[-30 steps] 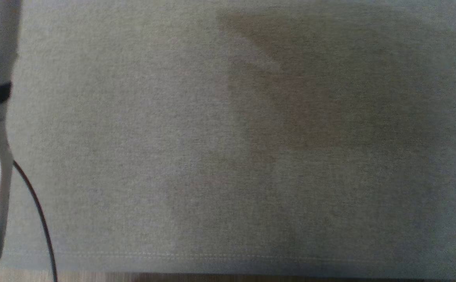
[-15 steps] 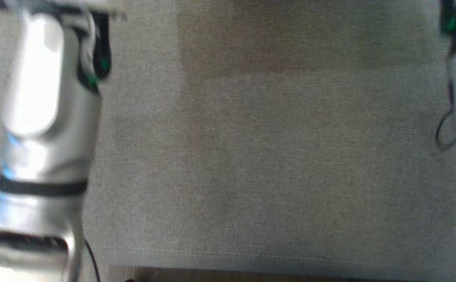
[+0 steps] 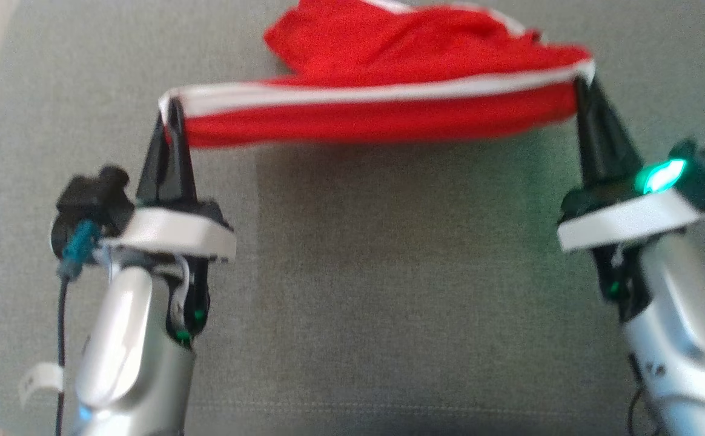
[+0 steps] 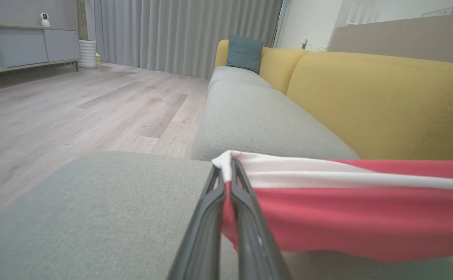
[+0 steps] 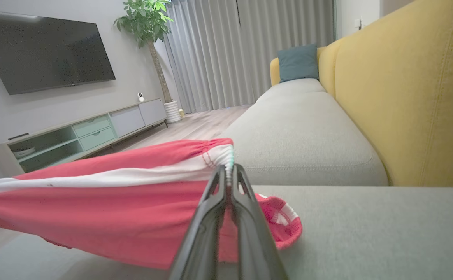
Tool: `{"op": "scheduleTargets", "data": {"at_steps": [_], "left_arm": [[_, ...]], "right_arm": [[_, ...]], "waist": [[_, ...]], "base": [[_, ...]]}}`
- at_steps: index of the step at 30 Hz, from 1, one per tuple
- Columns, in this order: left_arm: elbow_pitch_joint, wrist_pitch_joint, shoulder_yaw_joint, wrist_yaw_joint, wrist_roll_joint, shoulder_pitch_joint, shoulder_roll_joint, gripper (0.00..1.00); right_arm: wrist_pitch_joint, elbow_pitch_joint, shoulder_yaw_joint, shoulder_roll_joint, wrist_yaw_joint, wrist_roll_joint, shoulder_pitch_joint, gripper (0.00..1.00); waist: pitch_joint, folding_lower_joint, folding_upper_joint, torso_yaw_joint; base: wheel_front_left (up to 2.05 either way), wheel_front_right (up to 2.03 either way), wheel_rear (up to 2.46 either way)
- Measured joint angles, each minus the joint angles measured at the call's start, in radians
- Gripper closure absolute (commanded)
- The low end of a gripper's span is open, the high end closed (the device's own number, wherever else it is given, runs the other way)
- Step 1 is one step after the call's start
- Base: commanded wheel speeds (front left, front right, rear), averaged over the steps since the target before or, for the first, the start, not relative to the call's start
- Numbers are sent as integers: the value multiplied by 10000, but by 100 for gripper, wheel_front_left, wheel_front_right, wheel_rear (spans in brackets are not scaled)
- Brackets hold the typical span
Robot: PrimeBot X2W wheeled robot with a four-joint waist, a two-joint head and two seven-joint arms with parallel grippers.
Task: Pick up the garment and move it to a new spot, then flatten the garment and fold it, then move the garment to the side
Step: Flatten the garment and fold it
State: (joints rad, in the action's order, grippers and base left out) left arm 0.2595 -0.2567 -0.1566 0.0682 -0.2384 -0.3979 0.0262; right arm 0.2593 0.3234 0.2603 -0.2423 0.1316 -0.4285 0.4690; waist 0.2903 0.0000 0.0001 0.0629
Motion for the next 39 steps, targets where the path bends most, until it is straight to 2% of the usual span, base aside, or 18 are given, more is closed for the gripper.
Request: {"op": "scheduleTargets", "data": {"at_steps": [15, 24, 29, 33, 34, 36, 37, 39], "left_arm": [[-249, 2, 61, 38, 71, 3521, 48, 100], [-278, 4, -159, 79, 67, 4566, 86, 100], [-207, 8, -142, -123, 499, 3964, 100, 100], [330, 8, -123, -562, 932, 2094, 174, 100], [330, 8, -123, -562, 932, 2094, 174, 100], [974, 6, -169, -855, 1363, 439, 474, 100], [974, 6, -169, -855, 1363, 439, 474, 100], [1567, 4, -249, -1116, 1569, -572, 708, 100]], "right_arm": [[-13, 127, 631, 696, 0, -491, -3538, 100], [-13, 278, 1149, 738, 0, -886, -4688, 100], [-13, 291, 1049, 867, 0, -943, -4474, 100], [-13, 535, 823, 1233, 0, -1003, -3518, 100], [-13, 535, 823, 1233, 0, -1003, -3518, 100], [-13, 790, 734, 1499, 0, -1172, -2518, 100], [-13, 790, 734, 1499, 0, -1172, -2518, 100], [-13, 974, 616, 1651, 0, -1189, -1880, 100]], "waist": [[-2153, 0, 0, -228], [-2658, -1, 0, -555], [-2312, -1, 0, -714], [-1762, 0, 0, -883], [-1762, 0, 0, -883], [-1234, 0, 0, -1040], [-1234, 0, 0, -1040], [-854, 0, 0, -1155]], "base": [[0, 0, 0], [0, 0, 0], [0, 0, 0], [0, 0, 0], [0, 0, 0], [0, 0, 0], [0, 0, 0], [0, 0, 0]]}}
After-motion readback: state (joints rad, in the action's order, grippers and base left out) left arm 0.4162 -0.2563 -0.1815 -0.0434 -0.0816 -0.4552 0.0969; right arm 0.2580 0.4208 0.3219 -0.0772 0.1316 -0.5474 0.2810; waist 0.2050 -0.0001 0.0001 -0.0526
